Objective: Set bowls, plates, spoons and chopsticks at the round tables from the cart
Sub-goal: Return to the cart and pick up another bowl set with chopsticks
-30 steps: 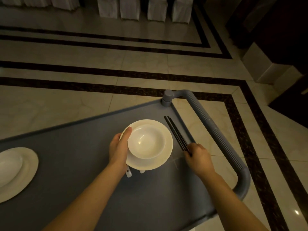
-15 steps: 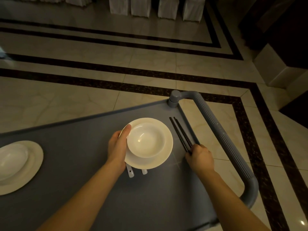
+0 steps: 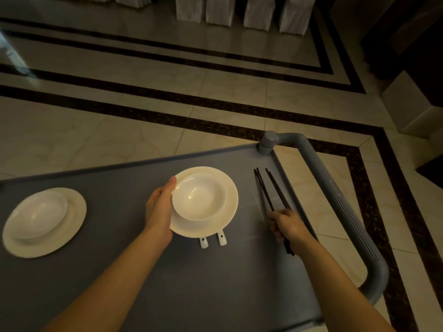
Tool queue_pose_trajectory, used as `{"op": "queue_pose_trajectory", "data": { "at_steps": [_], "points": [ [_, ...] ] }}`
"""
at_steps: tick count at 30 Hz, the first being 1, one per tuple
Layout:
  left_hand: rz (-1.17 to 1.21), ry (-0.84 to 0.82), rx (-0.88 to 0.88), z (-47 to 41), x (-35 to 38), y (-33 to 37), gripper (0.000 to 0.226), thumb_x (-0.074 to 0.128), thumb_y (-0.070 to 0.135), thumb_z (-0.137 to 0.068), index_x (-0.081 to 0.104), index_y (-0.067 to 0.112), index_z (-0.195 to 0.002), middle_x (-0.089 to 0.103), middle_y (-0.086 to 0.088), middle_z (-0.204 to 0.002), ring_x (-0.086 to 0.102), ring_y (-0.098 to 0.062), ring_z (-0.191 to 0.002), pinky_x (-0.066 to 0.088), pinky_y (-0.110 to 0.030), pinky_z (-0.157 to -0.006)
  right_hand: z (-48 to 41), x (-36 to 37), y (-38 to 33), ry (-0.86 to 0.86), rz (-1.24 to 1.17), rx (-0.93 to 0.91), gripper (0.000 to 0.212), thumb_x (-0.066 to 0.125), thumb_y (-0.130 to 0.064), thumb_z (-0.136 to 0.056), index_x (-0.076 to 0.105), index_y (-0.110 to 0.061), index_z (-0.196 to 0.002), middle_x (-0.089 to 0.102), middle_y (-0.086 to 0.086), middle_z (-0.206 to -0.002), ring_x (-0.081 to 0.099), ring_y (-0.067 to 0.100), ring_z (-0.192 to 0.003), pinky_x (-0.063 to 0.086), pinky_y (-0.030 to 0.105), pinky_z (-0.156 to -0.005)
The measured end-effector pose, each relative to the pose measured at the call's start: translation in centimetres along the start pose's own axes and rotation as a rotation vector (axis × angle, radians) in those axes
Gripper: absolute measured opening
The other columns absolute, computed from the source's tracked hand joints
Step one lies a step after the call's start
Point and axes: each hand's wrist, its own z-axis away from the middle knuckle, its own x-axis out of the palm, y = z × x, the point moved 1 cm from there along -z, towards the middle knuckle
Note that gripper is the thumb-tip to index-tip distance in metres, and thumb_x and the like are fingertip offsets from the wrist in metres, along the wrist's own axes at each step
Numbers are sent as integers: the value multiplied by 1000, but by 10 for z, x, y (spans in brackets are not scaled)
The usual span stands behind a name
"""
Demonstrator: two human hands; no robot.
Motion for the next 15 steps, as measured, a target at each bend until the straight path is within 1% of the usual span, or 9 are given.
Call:
{"op": "queue_pose_trajectory", "data": {
  "at_steps": [3,7,9,10,11,12,13,14,15],
  "points": [
    [9,35,-3,-3,-20,2,33,65,61,-84,67,37,-106,72,1,-107,69,-26,-96,57,-43,-74,8,14,-4,-79,-28,-36,20,51,-14,-104,56,-2,-89,45,9,-63,36,16,-46,27,25,-40],
    [13,95,5,-8,-51,6,40,64,61,-84,67,34,-112,72,0,-109,69,-27,-97,57,-45,-78,21,38,-6,-142,-92,-130,22,38,-21,-109,48,-8,-95,45,8,-69,41,16,-48,35,29,-42],
    [10,127,7,-10,-66,7,43,63,61,-85,65,33,-117,71,-1,-111,68,-28,-99,57,-48,-82,25,49,-6,-147,-81,-165,22,38,-26,-109,47,-10,-97,46,6,-69,40,13,-48,33,27,-41],
    [11,135,12,-10,-73,8,45,63,61,-85,65,32,-120,71,-1,-113,67,-29,-101,56,-51,-85,26,55,-6,-134,-54,-189,23,41,-29,-108,50,-10,-99,47,5,-69,41,12,-49,33,26,-41],
    [15,139,20,-11,-79,8,47,63,61,-85,64,31,-122,70,-2,-115,67,-29,-103,55,-53,-89,26,60,-6,-110,-13,-221,24,47,-32,-105,54,-10,-100,50,5,-68,45,13,-51,37,27,-43],
    [20,141,30,-11,-84,8,49,62,61,-85,64,30,-123,70,-2,-117,66,-30,-104,53,-55,-91,26,65,-7,-79,45,-258,25,54,-35,-102,59,-10,-100,55,7,-70,52,16,-55,44,30,-48],
    [23,140,36,-10,-89,9,50,62,61,-85,63,30,-124,69,-3,-118,66,-30,-106,53,-56,-93,26,71,-7,-48,123,-292,26,62,-37,-98,62,-11,-99,61,9,-75,59,20,-63,52,35,-58],
    [23,137,39,-8,-93,10,52,62,62,-84,63,31,-125,69,-3,-119,65,-30,-106,52,-57,-94,26,76,-7,-25,215,-321,26,67,-38,-93,65,-12,-96,66,10,-80,64,23,-71,55,38,-67],
    [26,132,40,-6,-97,10,55,62,64,-82,62,31,-126,68,-3,-120,65,-30,-107,51,-57,-96,25,81,-8,-12,310,-348,26,71,-40,-90,66,-14,-92,68,8,-81,66,23,-75,55,36,-69]
  ]
}}
